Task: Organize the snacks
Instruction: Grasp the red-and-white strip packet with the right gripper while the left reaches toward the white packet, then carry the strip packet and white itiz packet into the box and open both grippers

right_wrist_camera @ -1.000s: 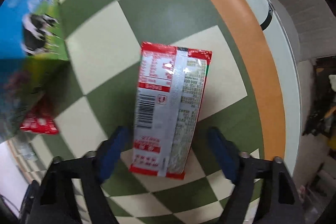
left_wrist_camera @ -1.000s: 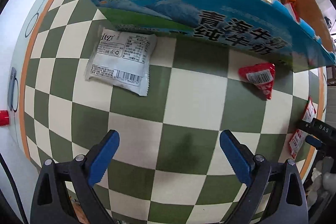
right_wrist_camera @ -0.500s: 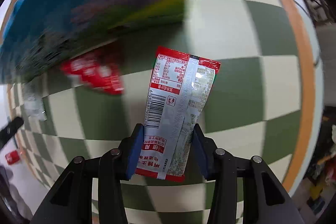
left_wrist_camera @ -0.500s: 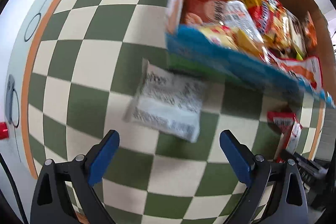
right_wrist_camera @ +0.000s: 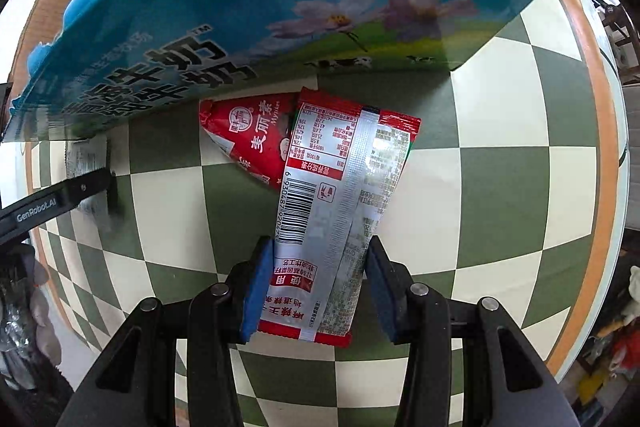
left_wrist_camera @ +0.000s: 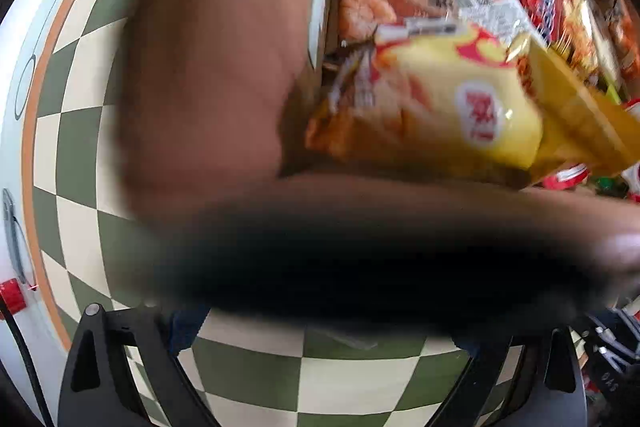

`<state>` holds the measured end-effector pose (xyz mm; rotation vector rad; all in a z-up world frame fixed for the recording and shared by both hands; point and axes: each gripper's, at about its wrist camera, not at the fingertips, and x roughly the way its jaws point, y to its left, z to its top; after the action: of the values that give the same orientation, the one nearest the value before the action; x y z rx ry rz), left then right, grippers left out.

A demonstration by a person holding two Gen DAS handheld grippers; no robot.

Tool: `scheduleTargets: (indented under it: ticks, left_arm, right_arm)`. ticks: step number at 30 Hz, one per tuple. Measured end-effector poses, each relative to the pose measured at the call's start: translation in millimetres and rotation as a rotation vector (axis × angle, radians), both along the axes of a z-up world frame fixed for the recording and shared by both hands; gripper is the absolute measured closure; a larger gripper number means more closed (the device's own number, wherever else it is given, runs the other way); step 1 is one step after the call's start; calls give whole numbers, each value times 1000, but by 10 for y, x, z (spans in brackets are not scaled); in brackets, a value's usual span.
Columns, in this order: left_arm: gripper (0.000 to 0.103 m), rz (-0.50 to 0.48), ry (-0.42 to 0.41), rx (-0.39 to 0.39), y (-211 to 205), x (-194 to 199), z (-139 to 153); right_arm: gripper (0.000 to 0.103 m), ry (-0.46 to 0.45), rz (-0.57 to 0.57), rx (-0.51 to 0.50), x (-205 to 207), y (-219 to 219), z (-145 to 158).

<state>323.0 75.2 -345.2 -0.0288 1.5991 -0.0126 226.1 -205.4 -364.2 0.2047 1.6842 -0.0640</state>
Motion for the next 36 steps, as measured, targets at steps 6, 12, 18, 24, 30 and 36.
scheduleTargets:
  ticks: [6,12,18,24,30,36]
  left_arm:
    - [32,10,-38,0,26,-110,100]
    - [34,34,-40,-16,-32,-405,215]
    - [34,37,-57,-81,-260,-897,546]
    - [34,-8,-159,-154,-425,-915,1224]
    - [34,-26,-258,-196,-357,-56,1800]
    - [33,-53,-279,-186,-331,671,1972]
  right_arm:
    - [55,7,1,6,-71,-40,40]
    - [55,-1,29,19,46,40,118]
    - [56,-23,57,67,111,106,345]
    - [56,-87,84,147,92,154,842]
    - [56,-185,75,212,361,64,1486]
    - [56,-285,51,198,1009,31,1855]
